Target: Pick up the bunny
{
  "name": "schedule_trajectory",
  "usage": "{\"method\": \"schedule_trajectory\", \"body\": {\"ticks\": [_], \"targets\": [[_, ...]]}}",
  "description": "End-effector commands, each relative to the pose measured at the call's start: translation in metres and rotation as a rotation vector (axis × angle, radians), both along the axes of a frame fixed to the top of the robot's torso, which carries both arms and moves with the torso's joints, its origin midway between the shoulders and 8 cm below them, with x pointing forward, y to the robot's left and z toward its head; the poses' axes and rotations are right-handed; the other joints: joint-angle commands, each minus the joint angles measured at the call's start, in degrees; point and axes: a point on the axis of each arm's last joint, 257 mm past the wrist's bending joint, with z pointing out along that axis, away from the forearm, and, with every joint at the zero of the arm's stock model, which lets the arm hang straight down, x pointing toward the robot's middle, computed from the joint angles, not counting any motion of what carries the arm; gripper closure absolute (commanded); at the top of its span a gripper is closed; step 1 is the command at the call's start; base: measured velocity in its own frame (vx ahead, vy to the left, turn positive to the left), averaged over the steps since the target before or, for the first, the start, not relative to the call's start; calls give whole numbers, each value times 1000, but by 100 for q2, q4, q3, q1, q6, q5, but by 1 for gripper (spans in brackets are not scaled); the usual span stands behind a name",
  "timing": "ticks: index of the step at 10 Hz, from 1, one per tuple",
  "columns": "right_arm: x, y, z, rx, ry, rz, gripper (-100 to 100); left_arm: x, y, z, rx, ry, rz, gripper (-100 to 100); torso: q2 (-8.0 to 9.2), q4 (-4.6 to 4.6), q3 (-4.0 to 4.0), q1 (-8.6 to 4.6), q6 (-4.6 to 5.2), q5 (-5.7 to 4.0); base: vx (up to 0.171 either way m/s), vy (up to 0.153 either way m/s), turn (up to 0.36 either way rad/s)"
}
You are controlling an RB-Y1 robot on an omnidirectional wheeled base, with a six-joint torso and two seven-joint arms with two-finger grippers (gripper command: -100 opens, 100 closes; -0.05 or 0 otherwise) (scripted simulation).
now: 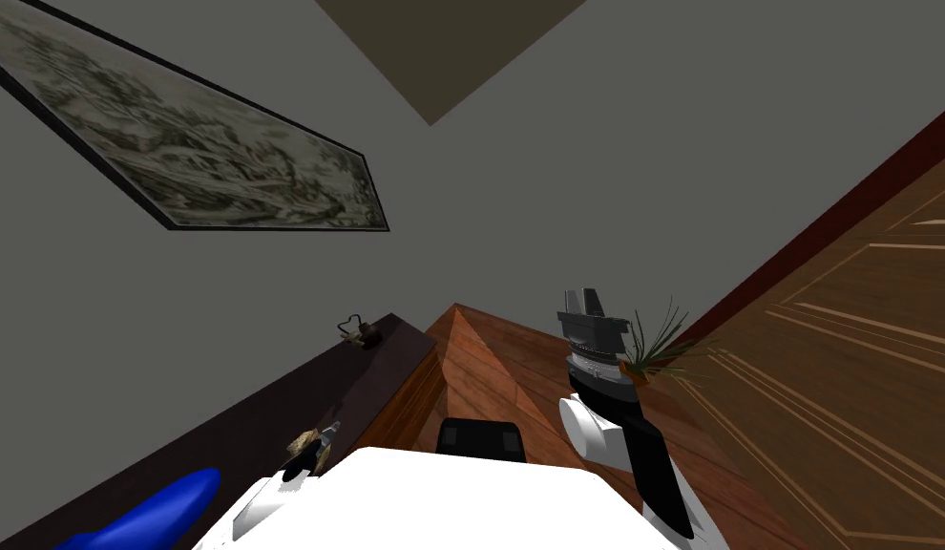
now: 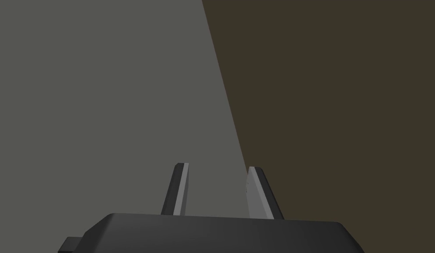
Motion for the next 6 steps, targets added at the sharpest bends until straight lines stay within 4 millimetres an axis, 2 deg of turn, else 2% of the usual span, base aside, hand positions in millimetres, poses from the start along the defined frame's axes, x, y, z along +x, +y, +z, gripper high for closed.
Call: {"method": "schedule_trajectory", "body": {"ticks": [1, 2, 5, 6], "targets": [[0, 0, 0, 0, 0, 0, 0, -12, 6, -5, -5, 14, 13, -100, 0, 0, 0, 0, 0, 0, 16, -30, -19], [0, 0, 0, 0, 0, 0, 0, -11, 17, 0, 2, -4, 11, -100, 1, 0, 1, 2, -2, 1, 26, -45, -44], [0, 0, 0, 0, 0, 0, 0, -29, 28, -4, 0, 12, 32, -100, -2, 0, -1, -2, 0, 0, 24, -37, -30], [0, 0, 0, 0, 0, 0, 0, -25, 40, 4, 10, -12, 29, -100, 0, -1, 0, 1, -2, 0, 24, -37, -40]]}}
